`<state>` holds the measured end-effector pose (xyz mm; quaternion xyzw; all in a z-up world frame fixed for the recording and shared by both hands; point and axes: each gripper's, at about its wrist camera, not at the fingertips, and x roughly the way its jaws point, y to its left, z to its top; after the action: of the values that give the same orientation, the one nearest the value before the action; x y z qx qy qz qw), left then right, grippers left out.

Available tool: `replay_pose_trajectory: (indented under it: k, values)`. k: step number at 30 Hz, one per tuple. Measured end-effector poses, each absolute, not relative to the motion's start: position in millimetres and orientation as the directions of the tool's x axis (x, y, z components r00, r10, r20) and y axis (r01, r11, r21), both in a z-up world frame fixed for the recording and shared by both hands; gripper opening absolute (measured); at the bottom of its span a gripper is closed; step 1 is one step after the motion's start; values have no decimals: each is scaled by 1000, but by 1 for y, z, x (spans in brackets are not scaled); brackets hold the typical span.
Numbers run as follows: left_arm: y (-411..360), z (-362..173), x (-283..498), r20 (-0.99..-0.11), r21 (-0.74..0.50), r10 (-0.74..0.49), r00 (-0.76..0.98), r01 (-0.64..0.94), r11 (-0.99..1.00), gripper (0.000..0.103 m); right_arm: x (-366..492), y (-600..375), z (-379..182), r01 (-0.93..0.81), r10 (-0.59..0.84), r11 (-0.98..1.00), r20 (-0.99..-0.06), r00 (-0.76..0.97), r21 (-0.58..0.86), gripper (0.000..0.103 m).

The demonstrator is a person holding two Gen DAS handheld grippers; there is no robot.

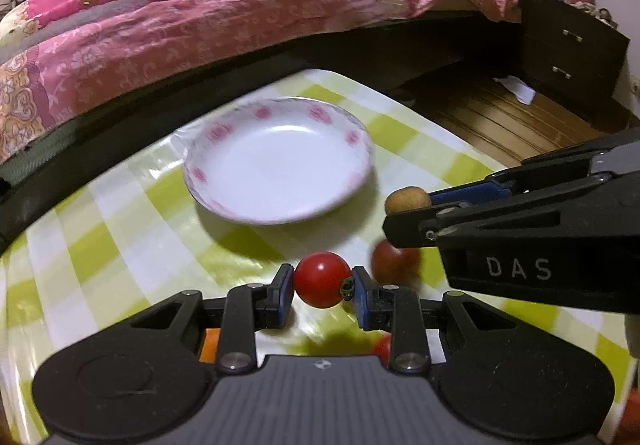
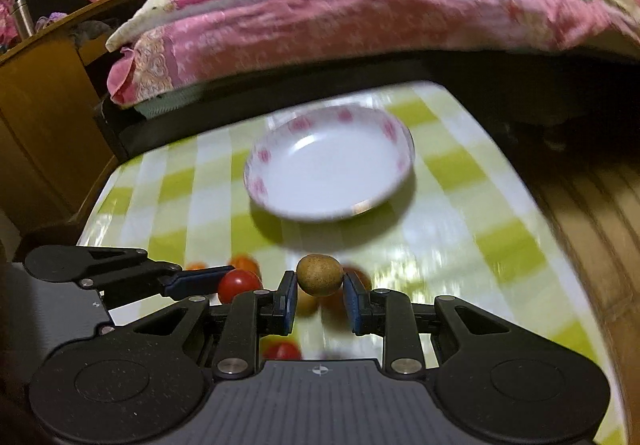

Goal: Organize fruits
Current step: 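Carry the tomato and tan fruit in both tools over the white plate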

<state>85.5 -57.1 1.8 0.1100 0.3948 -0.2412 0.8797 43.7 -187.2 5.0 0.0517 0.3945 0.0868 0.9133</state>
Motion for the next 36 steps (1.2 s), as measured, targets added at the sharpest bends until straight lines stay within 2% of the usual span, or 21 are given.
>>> replay_pose_trajectory:
  k: [15,36]
  values:
    - [-64,-9,164,-751,60,-262,606,458,887,38,136,-191,-8,-114,153,988,-721,676,102,22]
    - [-74,-25,176,-763,119,-225,606,474,872,39,158,-187,-28,-141,132,989,-734,666,50,23]
